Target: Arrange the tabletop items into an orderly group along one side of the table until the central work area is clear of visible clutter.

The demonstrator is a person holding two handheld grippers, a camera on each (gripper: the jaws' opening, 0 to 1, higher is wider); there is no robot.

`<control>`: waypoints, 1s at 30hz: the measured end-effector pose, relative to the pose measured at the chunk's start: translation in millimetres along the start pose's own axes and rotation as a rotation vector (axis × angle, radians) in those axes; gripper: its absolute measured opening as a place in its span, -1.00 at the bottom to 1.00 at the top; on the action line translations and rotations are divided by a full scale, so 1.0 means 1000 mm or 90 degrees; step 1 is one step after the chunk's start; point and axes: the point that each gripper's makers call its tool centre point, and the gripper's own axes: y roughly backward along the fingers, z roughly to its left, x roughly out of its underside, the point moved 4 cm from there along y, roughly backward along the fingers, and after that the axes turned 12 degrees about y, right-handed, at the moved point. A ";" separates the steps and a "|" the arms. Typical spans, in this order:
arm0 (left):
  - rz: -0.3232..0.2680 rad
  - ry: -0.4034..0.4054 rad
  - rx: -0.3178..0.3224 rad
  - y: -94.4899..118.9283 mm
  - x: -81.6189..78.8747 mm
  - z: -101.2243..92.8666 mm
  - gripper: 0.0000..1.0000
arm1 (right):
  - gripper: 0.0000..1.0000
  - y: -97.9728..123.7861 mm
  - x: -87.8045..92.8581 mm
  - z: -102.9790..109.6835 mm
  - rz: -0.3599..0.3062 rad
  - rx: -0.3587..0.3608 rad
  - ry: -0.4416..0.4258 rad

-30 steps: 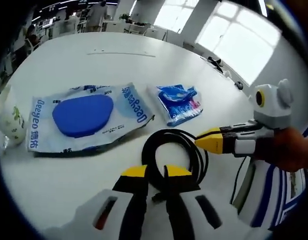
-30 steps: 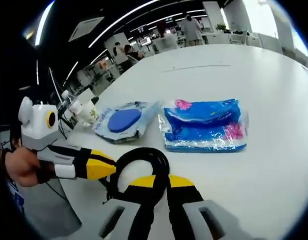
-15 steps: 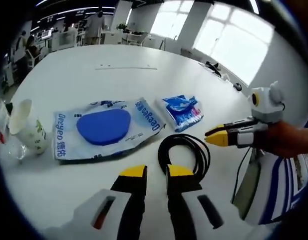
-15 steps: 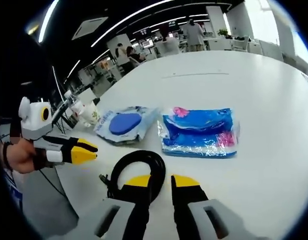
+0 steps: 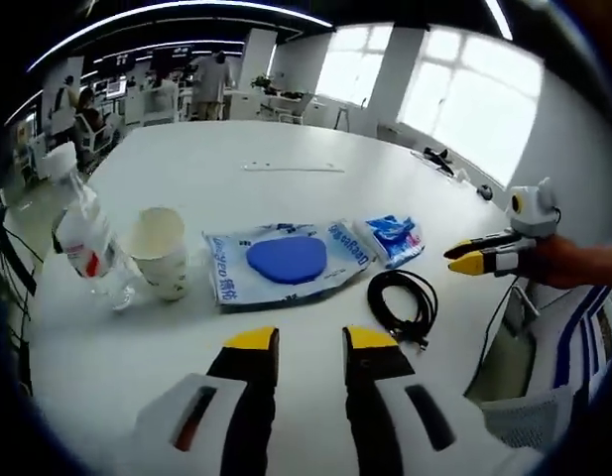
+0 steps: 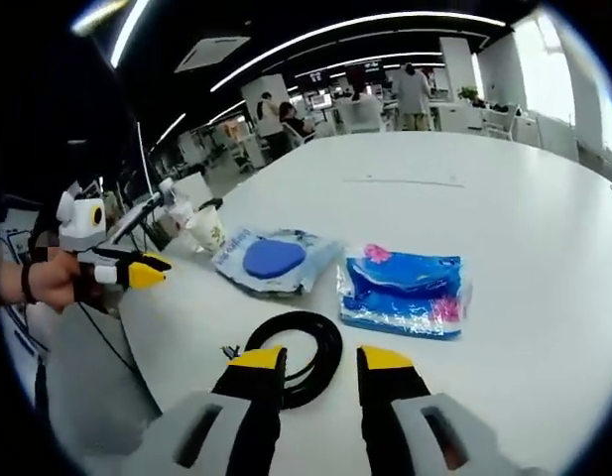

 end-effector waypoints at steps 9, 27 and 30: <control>-0.040 0.000 -0.030 0.046 -0.004 0.030 -0.35 | -0.09 0.006 -0.006 0.033 -0.021 -0.050 0.025; -0.096 -0.011 -0.067 0.112 0.000 0.063 -0.11 | 0.21 0.035 -0.007 0.048 -0.038 -0.042 0.028; -0.108 -0.001 -0.074 0.121 -0.001 0.068 -0.08 | 0.23 0.036 -0.007 0.049 -0.036 -0.043 0.032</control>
